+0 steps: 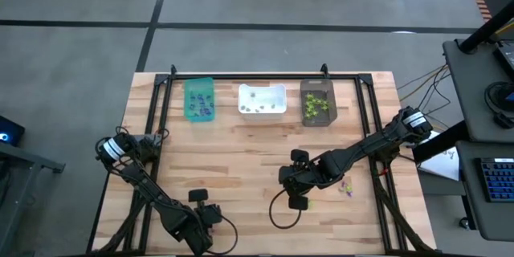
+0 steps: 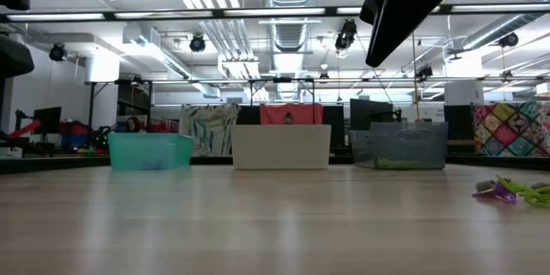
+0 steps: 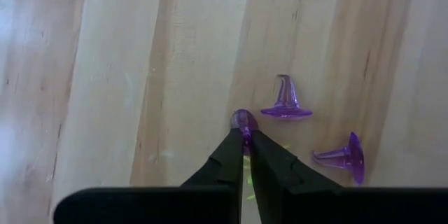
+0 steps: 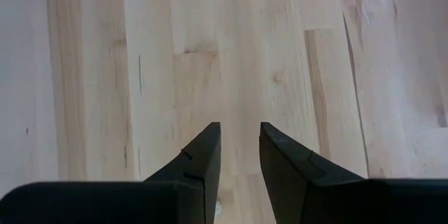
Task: Sort Halloween decoration
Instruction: Put the purple witch hat toy into the light blue bin
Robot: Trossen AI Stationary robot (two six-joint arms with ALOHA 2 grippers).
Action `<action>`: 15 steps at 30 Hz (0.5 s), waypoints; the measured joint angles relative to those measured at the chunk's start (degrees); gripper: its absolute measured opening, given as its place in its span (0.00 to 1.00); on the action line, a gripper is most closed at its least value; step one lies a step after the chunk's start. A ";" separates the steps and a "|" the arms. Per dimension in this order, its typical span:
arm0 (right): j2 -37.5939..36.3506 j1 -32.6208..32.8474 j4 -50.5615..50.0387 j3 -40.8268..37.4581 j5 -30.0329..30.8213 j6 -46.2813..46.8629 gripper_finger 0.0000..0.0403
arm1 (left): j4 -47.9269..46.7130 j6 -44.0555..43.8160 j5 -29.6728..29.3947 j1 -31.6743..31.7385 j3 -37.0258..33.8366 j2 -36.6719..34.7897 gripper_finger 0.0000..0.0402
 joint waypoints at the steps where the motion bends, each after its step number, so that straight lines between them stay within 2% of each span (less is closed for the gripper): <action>1: 0.00 0.00 0.00 0.00 0.00 0.01 0.21 | -0.35 0.06 0.00 0.00 0.14 0.00 0.00; 6: 0.02 0.00 0.00 0.00 0.00 -0.01 0.22 | -4.52 0.28 -0.98 0.00 1.68 -0.36 0.00; 15: 0.02 0.00 -0.37 0.00 0.00 -0.11 0.21 | -17.80 4.29 -5.06 1.52 5.52 -2.44 0.00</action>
